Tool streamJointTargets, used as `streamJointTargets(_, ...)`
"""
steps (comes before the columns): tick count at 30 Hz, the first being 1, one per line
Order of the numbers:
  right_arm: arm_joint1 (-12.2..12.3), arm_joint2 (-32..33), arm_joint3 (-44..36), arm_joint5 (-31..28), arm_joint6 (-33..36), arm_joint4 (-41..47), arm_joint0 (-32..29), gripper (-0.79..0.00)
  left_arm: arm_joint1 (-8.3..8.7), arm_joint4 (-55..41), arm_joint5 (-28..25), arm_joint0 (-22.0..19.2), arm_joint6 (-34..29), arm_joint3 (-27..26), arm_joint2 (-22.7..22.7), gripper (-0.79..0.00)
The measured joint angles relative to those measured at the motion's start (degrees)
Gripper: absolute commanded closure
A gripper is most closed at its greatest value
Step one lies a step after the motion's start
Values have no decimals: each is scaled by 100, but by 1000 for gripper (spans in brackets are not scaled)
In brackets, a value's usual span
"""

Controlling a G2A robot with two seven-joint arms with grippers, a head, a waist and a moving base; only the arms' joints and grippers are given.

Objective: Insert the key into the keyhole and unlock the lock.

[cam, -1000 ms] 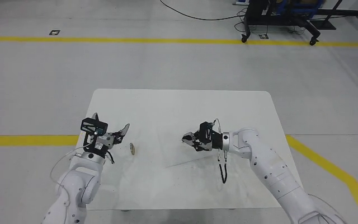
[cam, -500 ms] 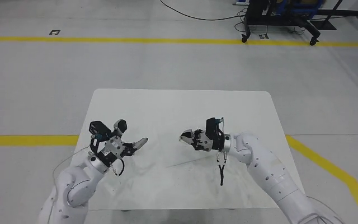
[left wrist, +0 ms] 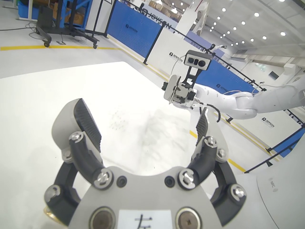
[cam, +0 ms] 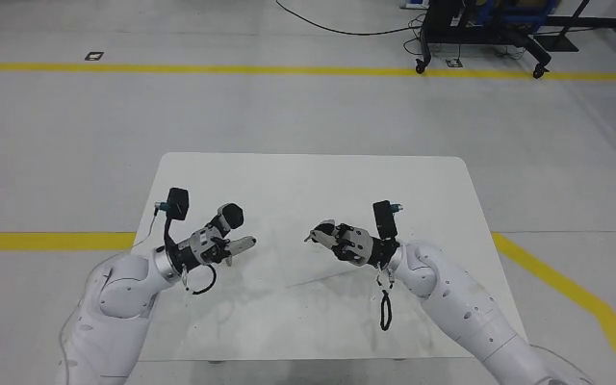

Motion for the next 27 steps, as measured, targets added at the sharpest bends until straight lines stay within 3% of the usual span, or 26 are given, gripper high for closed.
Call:
streamJointTargets(3, 0, 0, 0, 0, 0, 1, 0, 0, -11, 138, 65, -24, 5, 121, 170, -785)
streamJointTargets(6, -36, -303, 7, 0, 156, 334, -179, 0, -13, -101, -401, -97, 46, 217, 367, -785)
streamJointTargets(9, -21, -716, 152, 0, 1053, 1776, 87, 0, 20, -759, -820, -151, -68, 373, 520, -785)
streamJointTargets(13, -14, -904, 301, 0, 2041, 3800, 431, 0, 112, -1667, -855, -301, -649, 528, 681, -785)
streamJointTargets(16, -45, -1067, 315, 0, 2518, 4737, 506, 0, 165, -1805, -852, -356, -975, 528, 707, -785)
streamJointTargets(23, -141, -1191, 535, 0, 3076, 5312, 621, 0, 219, -1963, -852, -427, -999, 580, 941, -767)
streamJointTargets(27, -225, -1295, 695, 0, 3327, 5507, 713, 0, 226, -1934, -833, -419, -948, 562, 1030, -680)
